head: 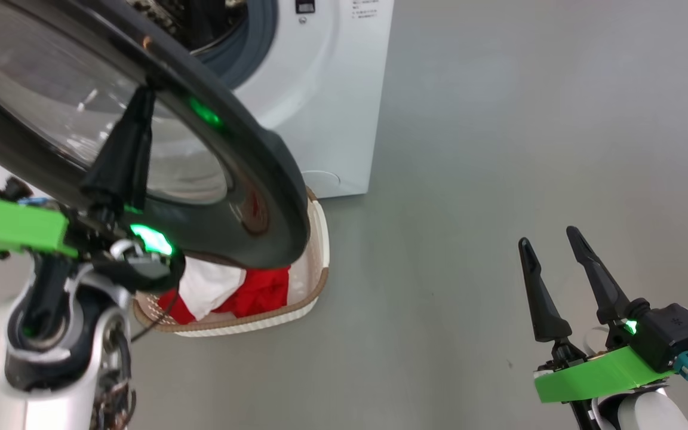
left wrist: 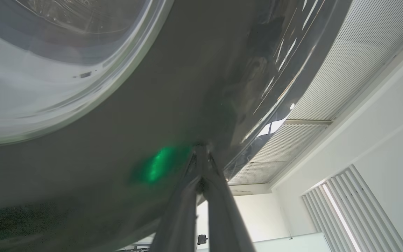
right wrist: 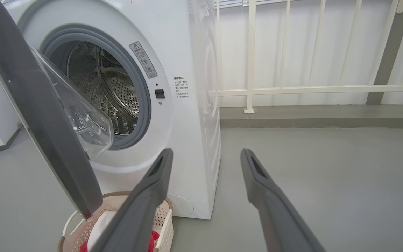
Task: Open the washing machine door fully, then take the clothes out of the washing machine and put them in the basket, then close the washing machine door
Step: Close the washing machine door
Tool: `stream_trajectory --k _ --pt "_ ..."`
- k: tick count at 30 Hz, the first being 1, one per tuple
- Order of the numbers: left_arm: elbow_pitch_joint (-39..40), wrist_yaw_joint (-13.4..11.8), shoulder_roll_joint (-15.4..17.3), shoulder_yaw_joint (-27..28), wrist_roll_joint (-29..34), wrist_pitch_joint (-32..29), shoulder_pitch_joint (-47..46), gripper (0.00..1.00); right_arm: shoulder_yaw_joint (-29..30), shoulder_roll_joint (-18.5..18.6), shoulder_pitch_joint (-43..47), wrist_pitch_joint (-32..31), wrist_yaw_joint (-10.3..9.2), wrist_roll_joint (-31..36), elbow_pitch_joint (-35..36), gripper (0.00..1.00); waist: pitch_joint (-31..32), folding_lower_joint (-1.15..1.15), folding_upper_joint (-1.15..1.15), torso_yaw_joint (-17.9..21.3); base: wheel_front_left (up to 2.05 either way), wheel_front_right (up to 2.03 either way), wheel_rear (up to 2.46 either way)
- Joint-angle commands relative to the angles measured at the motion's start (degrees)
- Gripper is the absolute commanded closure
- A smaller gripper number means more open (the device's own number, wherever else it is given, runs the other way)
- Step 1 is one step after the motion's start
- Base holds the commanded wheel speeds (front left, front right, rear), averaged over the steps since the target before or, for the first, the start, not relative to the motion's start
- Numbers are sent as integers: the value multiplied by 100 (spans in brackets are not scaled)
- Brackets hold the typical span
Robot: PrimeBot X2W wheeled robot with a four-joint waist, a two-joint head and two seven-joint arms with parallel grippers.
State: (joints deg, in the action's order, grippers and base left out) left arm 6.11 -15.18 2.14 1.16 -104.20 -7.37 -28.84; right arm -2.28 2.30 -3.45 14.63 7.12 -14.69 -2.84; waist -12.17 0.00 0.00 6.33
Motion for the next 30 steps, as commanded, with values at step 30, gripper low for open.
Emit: stream_trajectory --k 30 --pt "-1682 546 441 175 807 507 -2418 100 -200 57 -430 37 36 -103 360 0 -976 0 0 608 0 0 0"
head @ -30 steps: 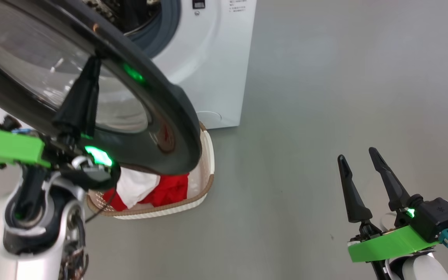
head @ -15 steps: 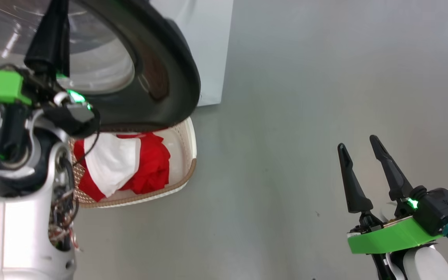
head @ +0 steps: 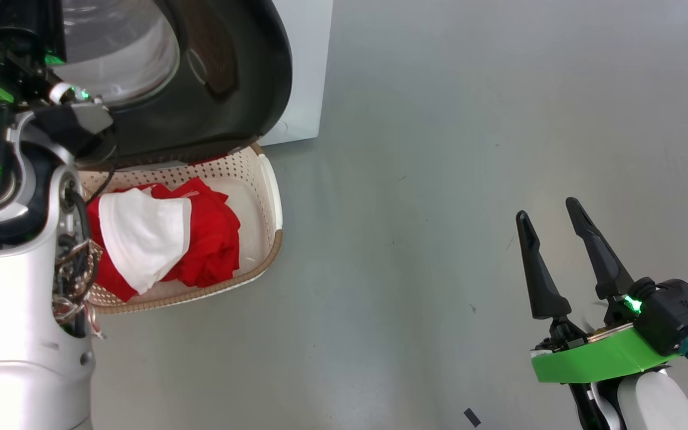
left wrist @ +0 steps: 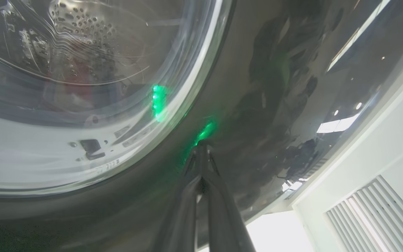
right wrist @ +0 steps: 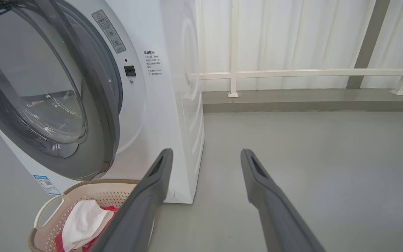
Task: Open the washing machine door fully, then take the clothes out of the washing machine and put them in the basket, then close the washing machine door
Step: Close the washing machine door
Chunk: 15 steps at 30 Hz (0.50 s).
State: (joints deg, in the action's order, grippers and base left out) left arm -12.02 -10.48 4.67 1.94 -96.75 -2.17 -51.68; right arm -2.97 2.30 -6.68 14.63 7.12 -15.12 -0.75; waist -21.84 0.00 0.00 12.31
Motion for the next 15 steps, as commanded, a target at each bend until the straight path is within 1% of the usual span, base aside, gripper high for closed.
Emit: stream_trajectory --k 1,6,11,12,13,14,15 --pt "107 92 191 91 62 -31 -148 100 -126 57 -103 37 36 -61 150 0 -9 0 0 11 0 0 0" --pt "45 161 171 19 36 -158 -108 100 -97 57 -80 37 36 -60 123 0 38 0 0 -32 0 0 0" --pt "149 164 101 -64 -92 -341 132 100 -50 57 -80 37 36 -62 90 0 161 0 0 -187 0 0 0" --pt "190 162 95 -85 -108 -381 199 86 -44 57 -84 37 36 -58 84 0 188 0 0 -224 0 0 0" --pt "237 165 94 -107 -118 -424 280 60 -36 57 -86 37 36 -56 74 0 226 0 0 -263 0 0 0" --pt "288 174 103 -129 -113 -460 370 44 -27 57 -86 37 36 -54 64 0 268 0 0 -304 0 0 0" --pt "340 180 104 -137 -123 -488 465 0 -20 57 -85 37 36 -48 49 0 313 0 0 -346 0 0 0"
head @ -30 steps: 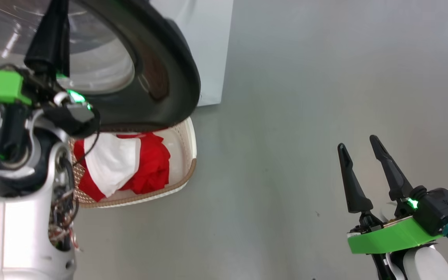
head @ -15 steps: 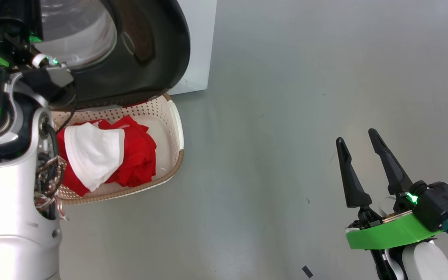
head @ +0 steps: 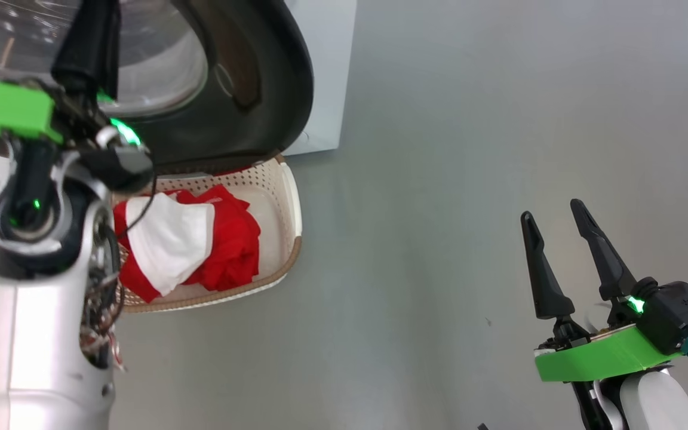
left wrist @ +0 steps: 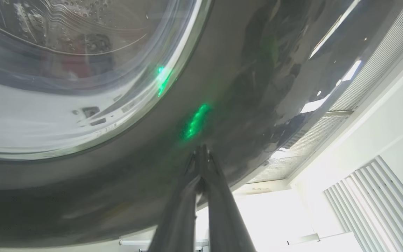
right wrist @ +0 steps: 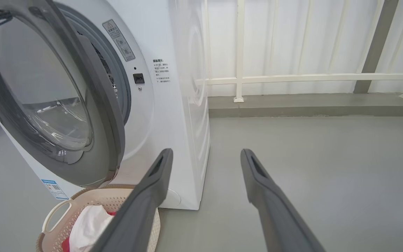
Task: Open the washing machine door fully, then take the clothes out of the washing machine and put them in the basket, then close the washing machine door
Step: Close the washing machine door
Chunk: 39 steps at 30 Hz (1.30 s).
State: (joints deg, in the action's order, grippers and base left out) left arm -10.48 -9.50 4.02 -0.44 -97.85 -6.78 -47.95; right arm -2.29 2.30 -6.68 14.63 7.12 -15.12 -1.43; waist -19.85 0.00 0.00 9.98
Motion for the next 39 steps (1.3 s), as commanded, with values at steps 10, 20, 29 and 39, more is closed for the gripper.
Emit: stream_trajectory --k 10,20,29,39 --pt "745 529 618 -164 819 129 1320 0 14 57 7 37 36 40 -76 0 677 0 0 -497 0 0 0" --pt "1052 1040 1354 -853 3309 1410 2500 0 129 57 196 37 36 117 -226 0 1266 0 0 -745 0 0 0" --pt "1007 813 1707 -1081 4901 2084 3548 0 293 57 421 37 36 158 -185 0 1698 0 0 -776 0 0 0" --pt "1468 642 1648 -561 6492 2176 4375 0 399 57 772 37 36 516 8 0 1972 0 0 -844 0 0 0"
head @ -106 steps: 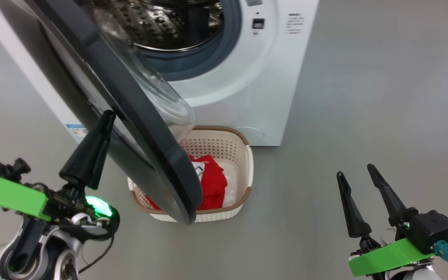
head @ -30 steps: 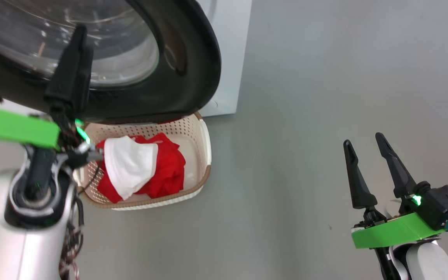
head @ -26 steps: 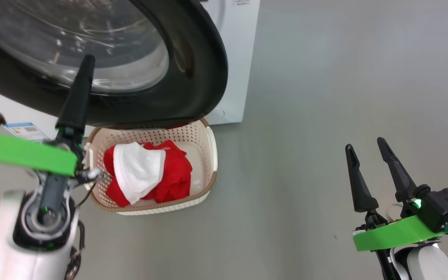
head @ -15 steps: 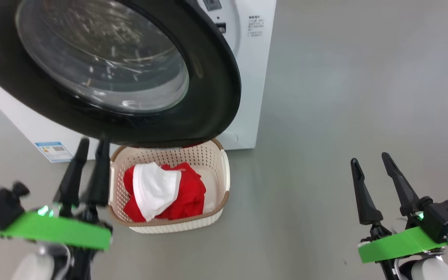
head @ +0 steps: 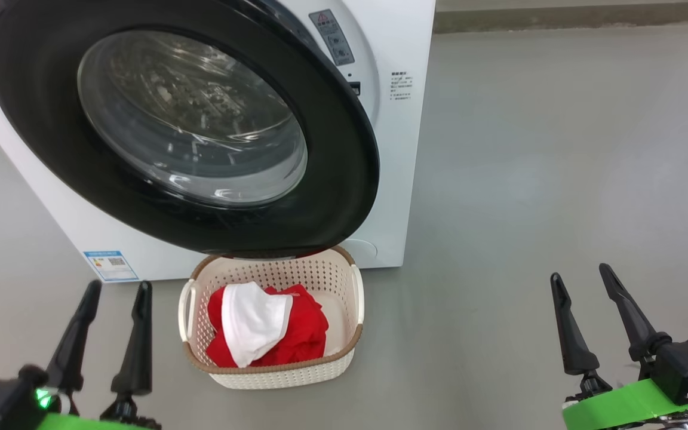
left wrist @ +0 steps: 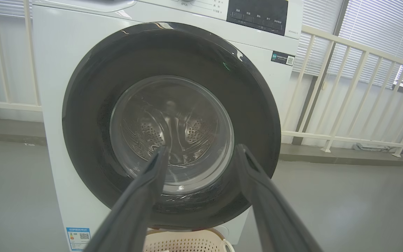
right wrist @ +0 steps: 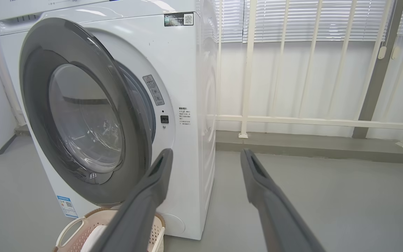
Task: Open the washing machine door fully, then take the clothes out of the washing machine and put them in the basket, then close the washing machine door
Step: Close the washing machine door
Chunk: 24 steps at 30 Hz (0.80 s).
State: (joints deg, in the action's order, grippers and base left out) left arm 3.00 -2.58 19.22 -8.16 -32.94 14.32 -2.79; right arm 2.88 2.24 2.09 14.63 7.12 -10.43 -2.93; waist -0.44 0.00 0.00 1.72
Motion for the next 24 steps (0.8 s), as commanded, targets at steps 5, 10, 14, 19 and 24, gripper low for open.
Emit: stream_trajectory --k 5,10,14,19,24 --pt "299 -16 -81 547 613 66 410 0 -42 64 58 37 36 93 227 0 156 0 0 -4 0 0 0" --pt "320 19 -228 809 1028 67 898 0 -5 64 147 37 36 34 255 0 248 0 0 42 0 0 0" --pt "310 123 -365 956 1215 67 1182 0 22 64 203 37 36 5 258 0 307 0 0 51 0 0 0" --pt "291 284 -543 1152 1381 67 1312 0 16 64 277 37 36 -25 254 0 380 0 0 35 0 0 0" --pt "278 401 -643 1252 1507 67 1287 0 -18 64 273 37 36 -20 245 0 394 0 0 30 0 0 0"
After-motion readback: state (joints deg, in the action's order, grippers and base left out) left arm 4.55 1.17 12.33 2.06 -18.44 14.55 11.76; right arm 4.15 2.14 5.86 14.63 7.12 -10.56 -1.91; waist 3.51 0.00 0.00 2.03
